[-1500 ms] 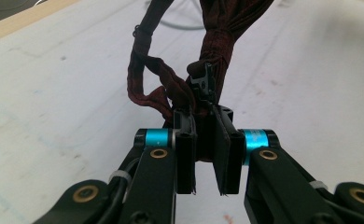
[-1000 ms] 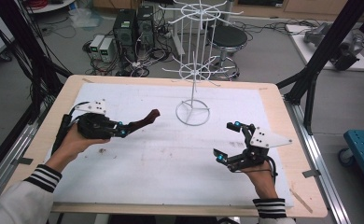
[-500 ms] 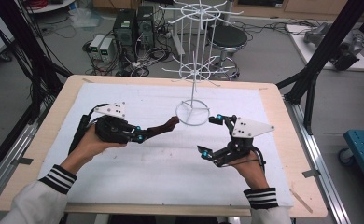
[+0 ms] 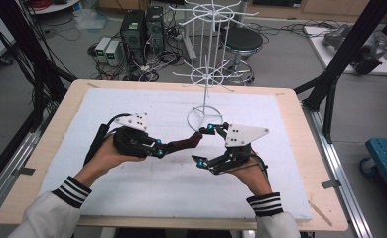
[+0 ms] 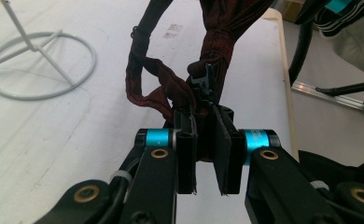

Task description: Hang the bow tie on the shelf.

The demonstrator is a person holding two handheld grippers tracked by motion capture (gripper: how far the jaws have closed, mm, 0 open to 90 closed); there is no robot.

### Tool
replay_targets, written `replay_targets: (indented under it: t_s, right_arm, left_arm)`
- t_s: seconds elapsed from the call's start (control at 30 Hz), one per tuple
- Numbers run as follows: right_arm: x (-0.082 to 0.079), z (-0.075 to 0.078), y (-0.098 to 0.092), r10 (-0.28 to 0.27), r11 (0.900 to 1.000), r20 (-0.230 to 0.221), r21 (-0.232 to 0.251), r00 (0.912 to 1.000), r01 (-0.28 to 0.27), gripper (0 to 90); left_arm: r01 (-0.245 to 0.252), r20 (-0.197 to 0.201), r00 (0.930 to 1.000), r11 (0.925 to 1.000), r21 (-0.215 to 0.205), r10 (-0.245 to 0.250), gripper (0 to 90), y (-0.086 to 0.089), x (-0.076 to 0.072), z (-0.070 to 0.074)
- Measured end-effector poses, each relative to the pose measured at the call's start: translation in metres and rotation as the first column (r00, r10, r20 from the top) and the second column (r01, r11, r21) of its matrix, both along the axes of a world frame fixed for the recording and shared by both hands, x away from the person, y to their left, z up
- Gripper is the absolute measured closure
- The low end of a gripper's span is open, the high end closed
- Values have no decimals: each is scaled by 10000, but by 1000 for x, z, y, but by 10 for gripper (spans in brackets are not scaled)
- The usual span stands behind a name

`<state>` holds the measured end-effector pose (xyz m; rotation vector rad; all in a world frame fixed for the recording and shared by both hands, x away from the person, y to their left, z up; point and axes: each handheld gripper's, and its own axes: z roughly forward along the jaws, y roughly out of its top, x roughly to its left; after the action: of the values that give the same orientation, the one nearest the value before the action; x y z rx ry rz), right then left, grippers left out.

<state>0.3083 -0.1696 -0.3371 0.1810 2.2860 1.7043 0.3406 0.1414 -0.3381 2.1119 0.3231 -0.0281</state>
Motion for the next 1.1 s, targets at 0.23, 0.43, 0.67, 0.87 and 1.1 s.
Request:
replay_targets:
  t_s: [0.23, 0.43, 0.67, 0.87, 1.1]
  right_arm:
    - [-2, 1, 4, 222, 9990, 465, -404, 9987, -204, 450]
    - [-2, 1, 3, 278, 9967, 623, -779, 9977, -230, 576]
    - [-3, 2, 4, 632, 9923, 1146, -1132, 9914, -502, 837]
    - [-3, 1, 6, 571, 9926, 1024, -1130, 9931, -454, 844]
    - [0, -1, 1, -17, 9973, 721, -735, 9974, 71, 843]
  left_arm:
    - [309, 77, 9995, 9993, 205, -311, 801, -6, -4, 0]
    - [282, 1, 9996, 9995, 140, -282, 803, -5, -4, 0]
    - [213, 180, 9996, 9997, 150, -216, 808, -2, -3, 1]
    - [-173, 367, 9992, 9998, -69, 175, 751, 2, -2, 0]
    - [-1694, 1193, 9777, 9849, -368, 1726, 223, 13, -2, -7]
